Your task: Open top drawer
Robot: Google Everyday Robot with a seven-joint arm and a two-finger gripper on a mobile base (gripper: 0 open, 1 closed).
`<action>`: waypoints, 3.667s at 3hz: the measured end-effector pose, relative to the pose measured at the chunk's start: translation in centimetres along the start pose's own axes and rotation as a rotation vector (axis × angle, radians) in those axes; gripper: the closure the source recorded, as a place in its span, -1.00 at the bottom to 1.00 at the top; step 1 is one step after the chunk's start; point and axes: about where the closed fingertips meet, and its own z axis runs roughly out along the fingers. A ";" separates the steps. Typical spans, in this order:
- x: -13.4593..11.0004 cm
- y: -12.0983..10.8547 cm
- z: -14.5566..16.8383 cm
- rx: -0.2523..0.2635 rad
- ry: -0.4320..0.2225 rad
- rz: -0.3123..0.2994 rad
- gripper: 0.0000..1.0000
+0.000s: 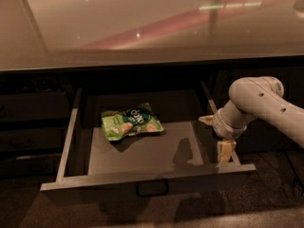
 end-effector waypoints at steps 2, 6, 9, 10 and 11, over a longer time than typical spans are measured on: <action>-0.2 0.3 0.2 -0.008 0.004 0.007 -1.00; -3.3 9.4 4.6 -0.154 -0.010 -0.063 -1.00; -3.1 11.0 5.1 -0.194 -0.027 -0.051 -1.00; -3.5 8.7 2.1 -0.150 -0.084 -0.052 -1.00; -5.0 6.4 -3.9 -0.052 -0.140 -0.081 -1.00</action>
Offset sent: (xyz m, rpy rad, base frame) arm -0.1730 -0.1140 -0.1040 -0.1665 0.2654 -0.2433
